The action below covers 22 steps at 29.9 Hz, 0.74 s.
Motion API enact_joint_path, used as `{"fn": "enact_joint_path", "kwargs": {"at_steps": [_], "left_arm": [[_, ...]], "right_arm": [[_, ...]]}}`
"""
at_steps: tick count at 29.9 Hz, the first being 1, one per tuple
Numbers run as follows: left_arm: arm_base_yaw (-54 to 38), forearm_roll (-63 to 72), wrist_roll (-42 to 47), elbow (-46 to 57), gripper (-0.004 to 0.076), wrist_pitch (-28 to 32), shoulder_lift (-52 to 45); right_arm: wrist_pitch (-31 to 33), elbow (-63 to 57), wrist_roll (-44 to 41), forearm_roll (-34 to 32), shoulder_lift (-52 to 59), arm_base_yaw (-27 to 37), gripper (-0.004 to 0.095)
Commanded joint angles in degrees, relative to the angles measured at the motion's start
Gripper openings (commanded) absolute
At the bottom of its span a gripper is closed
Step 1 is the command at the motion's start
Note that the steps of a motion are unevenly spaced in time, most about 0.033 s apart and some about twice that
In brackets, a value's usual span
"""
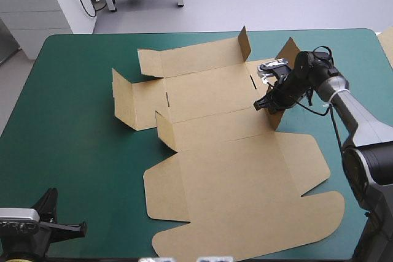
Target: Fold the box
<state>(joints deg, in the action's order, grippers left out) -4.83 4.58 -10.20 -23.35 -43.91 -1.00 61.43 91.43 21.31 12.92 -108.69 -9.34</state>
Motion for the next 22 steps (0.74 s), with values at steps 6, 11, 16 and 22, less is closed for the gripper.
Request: {"fn": "enact_joint_path", "kwargs": {"at_steps": [6,11,16,22], "left_arm": [[0.48,0.92,0.05,-1.22,-0.0008,4.31,-0.04],[0.48,0.92,0.05,-1.22,-0.0008,4.31,-0.04],[0.48,0.92,0.05,-1.22,-0.0008,4.31,-0.04],[0.48,0.92,0.05,-1.22,-0.0008,4.31,-0.04]], "right_arm": [[6.05,10.41,25.97,6.91,-1.30,-3.52,-0.0021],[4.93,16.96,29.84,-1.60,-4.66,-9.53,-0.0021],[1.04,22.47,34.99,-3.43,-8.12,-13.87,-0.0021],[-3.74,25.44,40.82,-3.32,-9.70,-17.61,-0.0021]]}}
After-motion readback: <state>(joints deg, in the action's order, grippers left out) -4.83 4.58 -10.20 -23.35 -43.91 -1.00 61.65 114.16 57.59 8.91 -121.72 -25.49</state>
